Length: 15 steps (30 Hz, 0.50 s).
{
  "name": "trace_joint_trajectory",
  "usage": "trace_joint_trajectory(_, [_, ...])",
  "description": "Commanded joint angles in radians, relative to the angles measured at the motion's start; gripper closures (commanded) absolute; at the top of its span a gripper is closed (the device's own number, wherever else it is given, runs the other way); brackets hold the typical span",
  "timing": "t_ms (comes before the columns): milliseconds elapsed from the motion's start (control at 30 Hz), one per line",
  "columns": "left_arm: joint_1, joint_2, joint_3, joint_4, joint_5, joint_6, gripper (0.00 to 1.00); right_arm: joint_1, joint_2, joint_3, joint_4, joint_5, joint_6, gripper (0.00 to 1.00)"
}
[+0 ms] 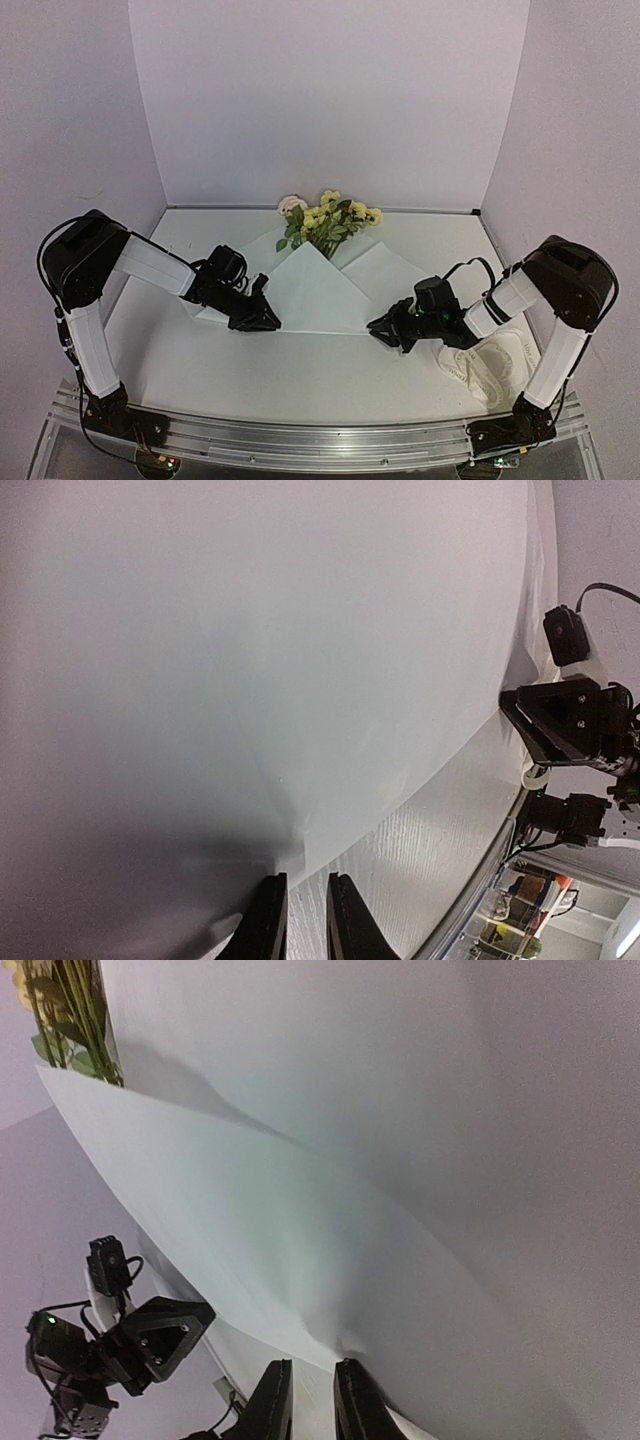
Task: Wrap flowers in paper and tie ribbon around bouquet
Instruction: Press the fold line of the 1/4-folded wrapping paper.
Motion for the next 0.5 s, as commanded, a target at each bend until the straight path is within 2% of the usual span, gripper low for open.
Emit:
trace_joint_trajectory(0, [0.02,-0.059,-0.013,-0.023,-0.033,-0.01,0.83,-0.043,0.009,-0.128,0.041,0.06,0.119,0.83])
trace_joint_trajectory(300, [0.093,-0.123,-0.098,-0.052,-0.056,-0.007,0.83,-0.069,0.06,-0.204,0.182,0.076,0.186,0.83])
trace_joint_trajectory(467, [0.134,-0.184,-0.195,-0.068,-0.107,-0.026,0.83,-0.073,0.107,-0.212,0.263,0.07,0.214,0.83])
